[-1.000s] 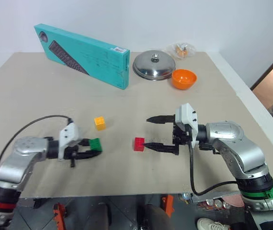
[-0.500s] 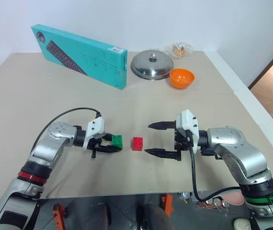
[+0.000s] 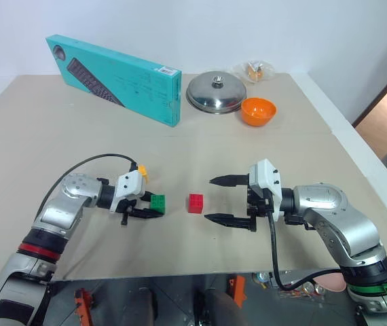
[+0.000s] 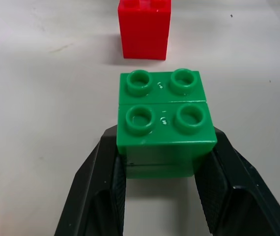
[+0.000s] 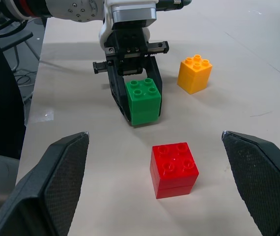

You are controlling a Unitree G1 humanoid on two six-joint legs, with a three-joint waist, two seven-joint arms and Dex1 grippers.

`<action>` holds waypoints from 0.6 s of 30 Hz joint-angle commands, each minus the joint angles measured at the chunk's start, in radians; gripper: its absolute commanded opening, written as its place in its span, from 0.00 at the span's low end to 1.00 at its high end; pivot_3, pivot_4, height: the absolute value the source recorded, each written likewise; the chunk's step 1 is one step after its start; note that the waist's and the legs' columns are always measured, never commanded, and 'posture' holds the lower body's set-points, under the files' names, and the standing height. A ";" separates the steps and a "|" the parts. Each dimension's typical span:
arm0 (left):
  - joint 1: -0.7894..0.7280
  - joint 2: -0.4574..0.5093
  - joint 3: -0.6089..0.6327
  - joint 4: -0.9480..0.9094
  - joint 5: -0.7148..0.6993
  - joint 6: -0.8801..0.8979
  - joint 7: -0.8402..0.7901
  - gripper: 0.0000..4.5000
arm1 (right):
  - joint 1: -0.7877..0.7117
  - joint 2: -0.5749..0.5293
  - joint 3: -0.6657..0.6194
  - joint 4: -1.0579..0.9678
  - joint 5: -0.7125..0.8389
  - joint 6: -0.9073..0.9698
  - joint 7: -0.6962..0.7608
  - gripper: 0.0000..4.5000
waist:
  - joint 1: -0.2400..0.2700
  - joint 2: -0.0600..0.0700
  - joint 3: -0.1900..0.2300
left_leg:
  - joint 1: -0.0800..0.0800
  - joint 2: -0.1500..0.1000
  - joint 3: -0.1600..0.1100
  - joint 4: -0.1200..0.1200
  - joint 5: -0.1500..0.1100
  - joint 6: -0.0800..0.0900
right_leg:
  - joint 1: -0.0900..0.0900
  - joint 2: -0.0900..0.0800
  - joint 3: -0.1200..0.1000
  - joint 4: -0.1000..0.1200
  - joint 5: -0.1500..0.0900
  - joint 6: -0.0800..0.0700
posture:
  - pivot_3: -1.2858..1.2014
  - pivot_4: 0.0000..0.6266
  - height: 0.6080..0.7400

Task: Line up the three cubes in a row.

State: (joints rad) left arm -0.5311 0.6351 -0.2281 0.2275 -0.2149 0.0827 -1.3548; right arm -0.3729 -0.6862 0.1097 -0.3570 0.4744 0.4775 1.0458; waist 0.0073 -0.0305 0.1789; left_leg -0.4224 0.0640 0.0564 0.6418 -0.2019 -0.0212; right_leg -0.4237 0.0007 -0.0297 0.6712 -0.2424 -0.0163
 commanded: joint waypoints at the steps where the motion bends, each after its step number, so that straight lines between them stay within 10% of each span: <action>1: 0.002 -0.009 0.005 -0.013 0.003 -0.019 0.002 0.30 | -0.018 -0.013 -0.023 -0.029 0.008 -0.009 0.005 1.00 | 0.000 0.000 0.000 | 0.000 0.000 0.000 0.000 0.000 0.000 | 0.000 0.000 0.000 0.000 0.000 0.000 | 0.52 0.24 1.00; 18: -0.021 -0.029 0.007 0.038 0.032 -0.073 -0.008 0.30 | -0.023 -0.010 -0.018 -0.029 0.004 -0.004 -0.002 1.00 | 0.000 0.000 0.000 | 0.000 0.000 -0.001 0.011 0.000 0.000 | 0.000 0.000 0.000 0.010 0.000 -0.001 | 0.52 0.24 1.00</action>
State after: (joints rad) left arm -0.5275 0.6074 -0.2312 0.2680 -0.1784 0.0324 -1.3609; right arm -0.3740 -0.6883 0.1100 -0.3570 0.4728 0.4793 1.0442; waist 0.0072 -0.0305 0.1789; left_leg -0.4225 0.0641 0.0550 0.6529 -0.2018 -0.0211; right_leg -0.4236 0.0006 -0.0298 0.6812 -0.2420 -0.0171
